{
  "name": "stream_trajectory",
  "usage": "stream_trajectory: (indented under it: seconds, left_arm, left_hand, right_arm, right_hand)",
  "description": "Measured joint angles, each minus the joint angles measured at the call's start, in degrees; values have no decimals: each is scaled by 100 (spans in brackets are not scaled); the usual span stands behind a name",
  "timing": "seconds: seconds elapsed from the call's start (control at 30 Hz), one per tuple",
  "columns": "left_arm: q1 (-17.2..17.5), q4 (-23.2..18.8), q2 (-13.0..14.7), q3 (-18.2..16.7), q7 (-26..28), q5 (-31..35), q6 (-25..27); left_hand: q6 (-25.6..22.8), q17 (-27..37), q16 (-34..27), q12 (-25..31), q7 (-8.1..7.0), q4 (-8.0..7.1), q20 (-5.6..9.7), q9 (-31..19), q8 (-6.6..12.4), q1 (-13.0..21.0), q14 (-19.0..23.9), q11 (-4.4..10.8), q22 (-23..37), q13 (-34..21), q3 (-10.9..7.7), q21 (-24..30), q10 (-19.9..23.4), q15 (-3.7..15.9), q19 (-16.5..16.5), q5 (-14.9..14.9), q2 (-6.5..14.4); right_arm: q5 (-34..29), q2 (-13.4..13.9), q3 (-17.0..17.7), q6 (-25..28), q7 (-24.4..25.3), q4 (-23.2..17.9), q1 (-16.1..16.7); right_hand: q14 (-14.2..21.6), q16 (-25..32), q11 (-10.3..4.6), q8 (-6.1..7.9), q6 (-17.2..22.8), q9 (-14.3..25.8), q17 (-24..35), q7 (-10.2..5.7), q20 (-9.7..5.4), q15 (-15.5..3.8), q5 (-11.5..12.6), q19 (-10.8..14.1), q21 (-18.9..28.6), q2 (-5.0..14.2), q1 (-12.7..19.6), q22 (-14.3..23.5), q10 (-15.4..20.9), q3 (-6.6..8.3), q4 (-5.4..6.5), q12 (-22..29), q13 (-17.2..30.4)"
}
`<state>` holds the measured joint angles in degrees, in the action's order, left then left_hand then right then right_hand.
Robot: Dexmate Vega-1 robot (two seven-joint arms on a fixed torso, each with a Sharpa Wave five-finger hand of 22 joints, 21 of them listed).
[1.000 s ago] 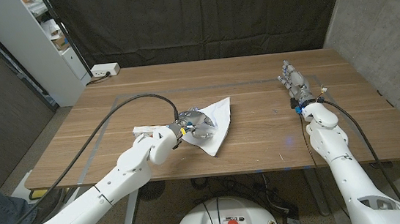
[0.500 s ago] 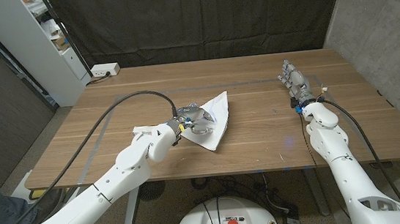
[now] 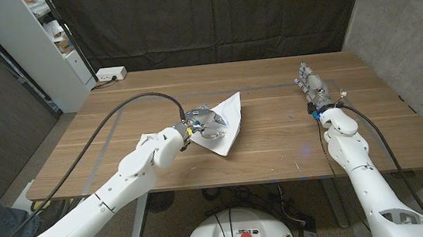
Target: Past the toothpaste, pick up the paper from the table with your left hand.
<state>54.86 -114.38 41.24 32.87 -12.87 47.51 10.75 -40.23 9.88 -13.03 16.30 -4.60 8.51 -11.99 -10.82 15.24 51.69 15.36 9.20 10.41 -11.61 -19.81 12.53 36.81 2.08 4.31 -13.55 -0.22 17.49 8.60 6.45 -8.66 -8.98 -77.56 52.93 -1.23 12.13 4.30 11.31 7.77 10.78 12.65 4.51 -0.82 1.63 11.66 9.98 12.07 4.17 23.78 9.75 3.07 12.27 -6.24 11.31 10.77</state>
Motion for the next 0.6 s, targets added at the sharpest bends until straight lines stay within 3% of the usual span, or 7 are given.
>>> stream_trajectory:
  seconds: [0.6]
  left_arm:
    - [59,-229,148,-241,-39,-216,-188]
  left_hand:
    - [0,0,33,-45,-1,1,0,1,-22,31,-23,0,0,1,0,-25,0,-23,0,55,31]
  right_arm:
    - [1,-6,-22,-36,50,-1,-13]
  right_hand:
    - [0,0,0,0,0,0,0,0,0,0,0,0,-22,0,0,-1,0,-17,-17,0,0]
